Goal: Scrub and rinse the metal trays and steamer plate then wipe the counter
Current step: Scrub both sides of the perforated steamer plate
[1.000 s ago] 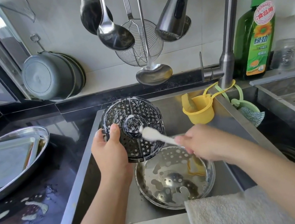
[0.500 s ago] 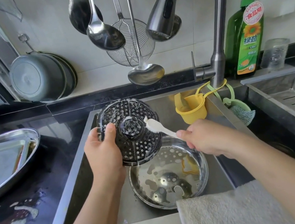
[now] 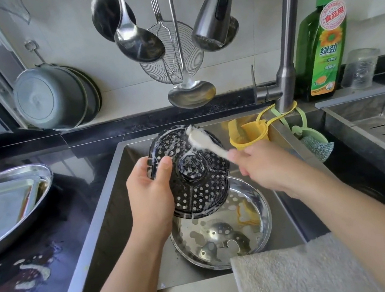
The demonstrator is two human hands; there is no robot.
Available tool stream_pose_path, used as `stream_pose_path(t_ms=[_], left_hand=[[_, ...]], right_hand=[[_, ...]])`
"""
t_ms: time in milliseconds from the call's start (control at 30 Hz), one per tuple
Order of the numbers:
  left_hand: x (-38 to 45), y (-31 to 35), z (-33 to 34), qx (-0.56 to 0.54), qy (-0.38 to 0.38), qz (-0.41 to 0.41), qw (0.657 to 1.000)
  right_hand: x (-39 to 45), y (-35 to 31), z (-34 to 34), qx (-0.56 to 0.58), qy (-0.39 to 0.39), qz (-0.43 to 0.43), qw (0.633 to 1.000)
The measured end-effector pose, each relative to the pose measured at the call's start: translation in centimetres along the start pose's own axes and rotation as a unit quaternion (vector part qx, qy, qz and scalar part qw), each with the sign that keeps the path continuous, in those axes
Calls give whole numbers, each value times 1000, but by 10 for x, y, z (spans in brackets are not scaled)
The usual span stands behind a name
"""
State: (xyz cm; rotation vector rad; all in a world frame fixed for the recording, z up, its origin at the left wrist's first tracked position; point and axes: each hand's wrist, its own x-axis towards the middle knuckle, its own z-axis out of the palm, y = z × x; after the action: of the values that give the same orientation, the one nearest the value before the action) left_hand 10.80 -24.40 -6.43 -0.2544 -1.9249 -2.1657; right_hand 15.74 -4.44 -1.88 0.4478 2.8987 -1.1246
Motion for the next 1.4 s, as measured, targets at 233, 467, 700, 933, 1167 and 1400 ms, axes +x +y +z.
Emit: stream_pose_path(t_ms=[233, 467, 700, 933, 1167, 1400], left_hand=[[-1, 4, -4, 10, 10, 4, 1000], [2, 5, -6, -13, 3, -10, 1000], [0, 6, -3, 11, -30, -5, 999], [-2, 6, -2, 22, -47, -13, 999], [0, 7, -4, -19, -12, -44, 999], [5, 8, -5, -97, 61, -91, 989]], right_hand=[[-1, 7, -8, 17, -19, 3, 1000], [3, 9, -9, 9, -4, 5, 1000], [0, 8, -13, 9, -6, -6, 1000], [-1, 4, -12, 0, 15, -20, 1000], [-1, 3, -11, -12, 7, -13, 1000], [-4, 3, -12, -34, -22, 4, 999]])
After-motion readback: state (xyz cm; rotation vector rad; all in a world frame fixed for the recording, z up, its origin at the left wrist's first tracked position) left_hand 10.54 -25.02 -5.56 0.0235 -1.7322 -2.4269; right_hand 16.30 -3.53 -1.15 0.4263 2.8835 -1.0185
